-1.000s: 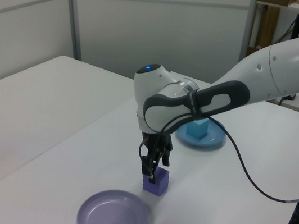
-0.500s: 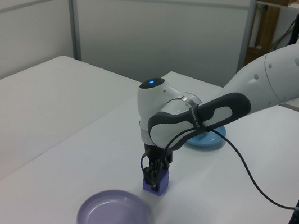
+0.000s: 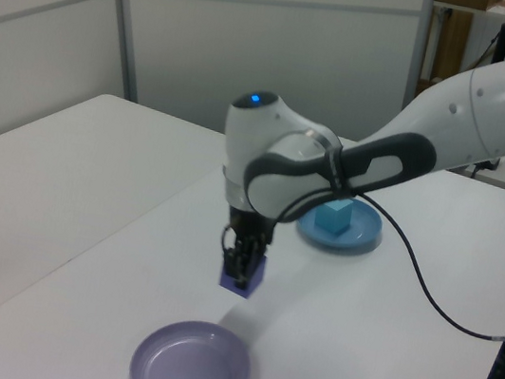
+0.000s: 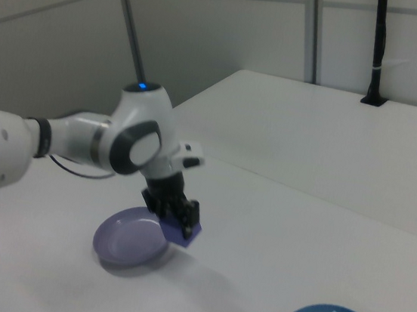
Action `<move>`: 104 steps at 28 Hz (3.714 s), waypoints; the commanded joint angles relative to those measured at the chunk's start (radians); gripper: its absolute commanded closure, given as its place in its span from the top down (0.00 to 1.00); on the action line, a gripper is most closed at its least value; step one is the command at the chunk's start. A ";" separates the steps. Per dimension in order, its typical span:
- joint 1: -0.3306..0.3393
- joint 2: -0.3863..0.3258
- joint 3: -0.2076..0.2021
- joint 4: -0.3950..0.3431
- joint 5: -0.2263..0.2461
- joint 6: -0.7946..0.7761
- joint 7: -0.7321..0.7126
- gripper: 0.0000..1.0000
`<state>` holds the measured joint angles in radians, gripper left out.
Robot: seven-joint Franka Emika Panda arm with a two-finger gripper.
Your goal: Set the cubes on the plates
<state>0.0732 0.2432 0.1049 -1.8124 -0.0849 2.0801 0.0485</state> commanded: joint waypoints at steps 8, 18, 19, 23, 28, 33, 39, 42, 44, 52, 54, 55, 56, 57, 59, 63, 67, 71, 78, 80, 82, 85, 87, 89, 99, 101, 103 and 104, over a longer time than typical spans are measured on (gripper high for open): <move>0.175 0.025 -0.002 0.081 0.004 -0.035 0.090 0.12; 0.218 0.077 -0.002 0.073 -0.022 -0.043 0.137 0.90; 0.220 0.074 -0.002 0.073 -0.023 -0.044 0.137 0.91; 0.224 0.056 -0.002 0.076 -0.023 -0.061 0.137 1.00; 0.226 -0.014 -0.002 0.079 -0.021 -0.138 0.131 1.00; 0.195 -0.152 -0.024 0.079 -0.010 -0.258 0.125 1.00; 0.123 -0.257 -0.057 0.082 -0.004 -0.359 0.123 1.00; 0.099 -0.289 -0.086 0.081 -0.004 -0.406 0.122 1.00; 0.092 -0.318 -0.134 0.081 -0.004 -0.455 0.107 1.00; 0.069 -0.346 -0.248 0.081 0.054 -0.465 0.048 1.00; 0.051 -0.348 -0.240 0.081 0.056 -0.457 0.048 1.00; 0.034 -0.344 -0.235 0.081 0.057 -0.450 0.048 1.00; 0.028 -0.344 -0.231 0.081 0.057 -0.443 0.048 1.00; 0.022 -0.344 -0.225 0.081 0.057 -0.440 0.048 1.00; 0.007 -0.340 -0.217 0.081 0.057 -0.439 0.048 1.00; -0.009 -0.341 -0.215 0.081 0.057 -0.439 0.030 1.00; -0.010 -0.328 -0.226 0.117 0.060 -0.440 0.001 1.00; -0.009 -0.303 -0.228 0.137 0.063 -0.437 0.001 1.00; -0.010 -0.236 -0.229 0.212 0.083 -0.434 -0.012 1.00; -0.010 -0.225 -0.229 0.220 0.083 -0.434 -0.018 1.00; -0.010 -0.217 -0.229 0.229 0.085 -0.431 -0.019 1.00; -0.010 -0.217 -0.229 0.231 0.089 -0.422 -0.019 1.00; -0.010 -0.217 -0.229 0.231 0.094 -0.422 -0.019 1.00; -0.010 -0.217 -0.229 0.231 0.096 -0.422 -0.019 1.00; -0.009 -0.220 -0.228 0.231 0.099 -0.423 -0.013 1.00; -0.009 -0.223 -0.228 0.231 0.114 -0.423 -0.009 1.00; -0.009 -0.225 -0.228 0.231 0.120 -0.423 -0.013 1.00; -0.009 -0.225 -0.228 0.231 0.120 -0.423 -0.018 1.00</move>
<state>0.0736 0.0186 -0.1268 -1.5926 0.0031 1.6419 0.0565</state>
